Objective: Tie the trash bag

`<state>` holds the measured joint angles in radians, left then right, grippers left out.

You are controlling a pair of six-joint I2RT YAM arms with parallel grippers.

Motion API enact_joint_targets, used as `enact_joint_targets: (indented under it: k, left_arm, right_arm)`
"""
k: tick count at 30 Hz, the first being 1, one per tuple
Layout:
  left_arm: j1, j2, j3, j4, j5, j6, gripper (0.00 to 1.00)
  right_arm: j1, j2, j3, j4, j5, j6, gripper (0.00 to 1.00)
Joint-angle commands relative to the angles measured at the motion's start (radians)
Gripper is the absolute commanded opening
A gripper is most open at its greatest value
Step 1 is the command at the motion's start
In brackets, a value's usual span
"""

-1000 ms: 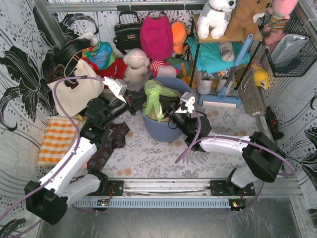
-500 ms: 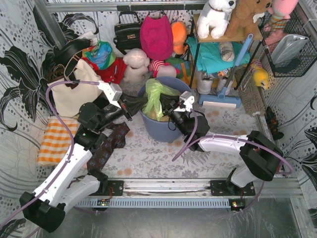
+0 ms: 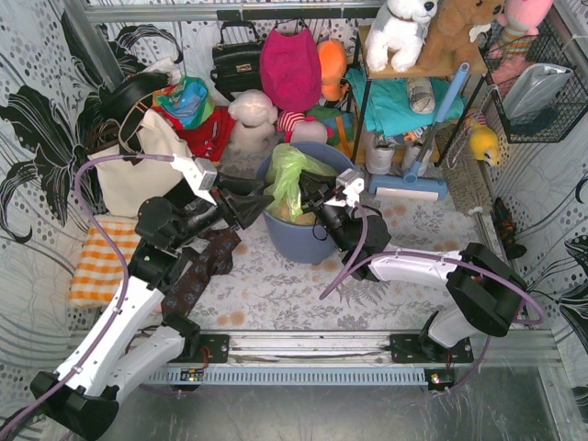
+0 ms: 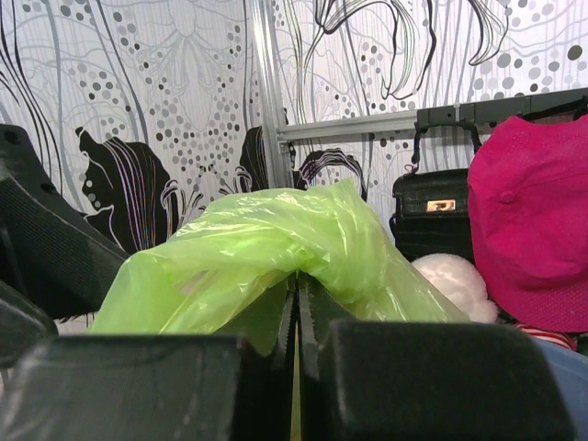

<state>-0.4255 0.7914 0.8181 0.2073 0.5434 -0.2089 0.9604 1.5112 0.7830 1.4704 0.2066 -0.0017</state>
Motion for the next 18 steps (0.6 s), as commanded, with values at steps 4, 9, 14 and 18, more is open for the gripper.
enact_joint_targets:
  k: [4,9,14,18]
  left_arm:
    - [-0.022,0.031,-0.044,0.04,0.078,-0.064,0.55]
    - [-0.035,0.062,-0.064,0.142,0.208,-0.135,0.52]
    - [-0.048,0.085,-0.078,0.248,0.286,-0.201,0.47]
    - [-0.054,0.107,-0.079,0.293,0.32,-0.233,0.46]
  right_arm:
    - [-0.003,-0.023,-0.003,0.039,-0.005,-0.006,0.0]
    - [-0.004,-0.028,-0.001,0.033,-0.007,-0.009,0.0]
    - [-0.004,-0.032,0.001,0.022,-0.011,-0.009,0.0]
    - [-0.003,-0.034,0.001,0.016,-0.012,-0.01,0.0]
